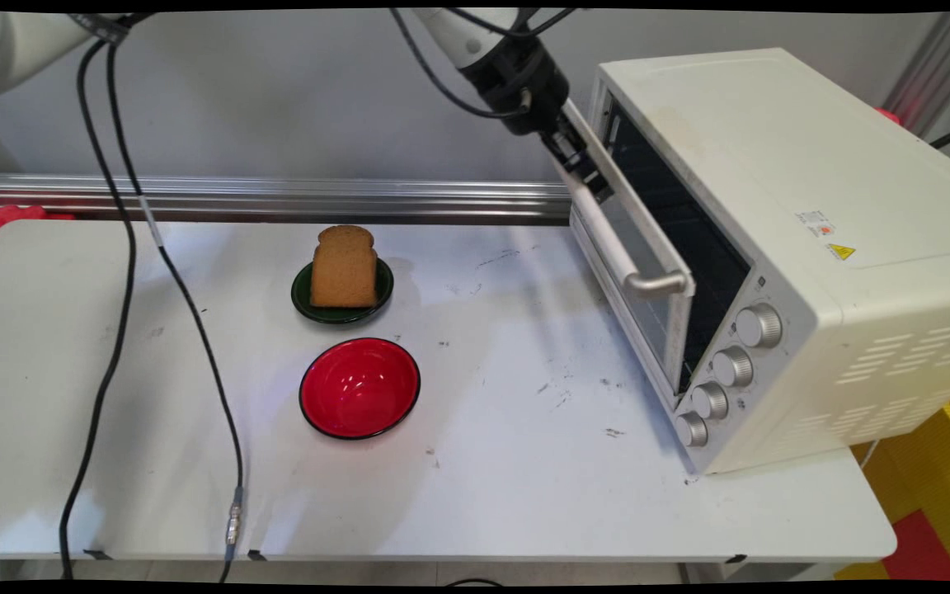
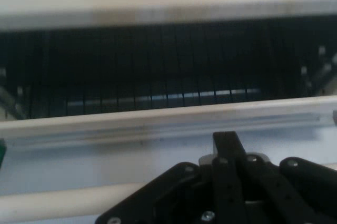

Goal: Open the oven

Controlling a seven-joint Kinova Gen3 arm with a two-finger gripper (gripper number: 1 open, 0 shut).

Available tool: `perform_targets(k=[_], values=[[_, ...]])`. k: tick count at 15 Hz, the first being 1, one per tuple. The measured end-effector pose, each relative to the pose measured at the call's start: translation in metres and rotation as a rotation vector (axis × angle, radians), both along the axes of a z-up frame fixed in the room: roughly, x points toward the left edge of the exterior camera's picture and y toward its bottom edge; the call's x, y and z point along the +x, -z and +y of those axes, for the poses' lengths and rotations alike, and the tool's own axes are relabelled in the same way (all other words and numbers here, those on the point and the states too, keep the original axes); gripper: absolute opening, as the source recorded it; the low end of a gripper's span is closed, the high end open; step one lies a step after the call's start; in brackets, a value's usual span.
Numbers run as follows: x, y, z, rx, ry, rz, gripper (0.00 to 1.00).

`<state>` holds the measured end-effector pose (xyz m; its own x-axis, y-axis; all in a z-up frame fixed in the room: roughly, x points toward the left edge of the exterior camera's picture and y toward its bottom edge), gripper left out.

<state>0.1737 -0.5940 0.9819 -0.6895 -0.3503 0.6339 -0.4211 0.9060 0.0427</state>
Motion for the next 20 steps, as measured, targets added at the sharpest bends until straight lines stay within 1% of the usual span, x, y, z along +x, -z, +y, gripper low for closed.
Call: perform_targets(k=[6,9,15,20], values=[[0.028,0.016,0.019,0.035,0.007,-0.031,0.0],[0.038,0.025,0.026,0.046,0.015,-0.042,0.0],[0.056,0.047,0.035,0.057,0.034,-0.06,0.0],[0.067,0.068,0.037,0.046,0.045,-0.062,0.0]])
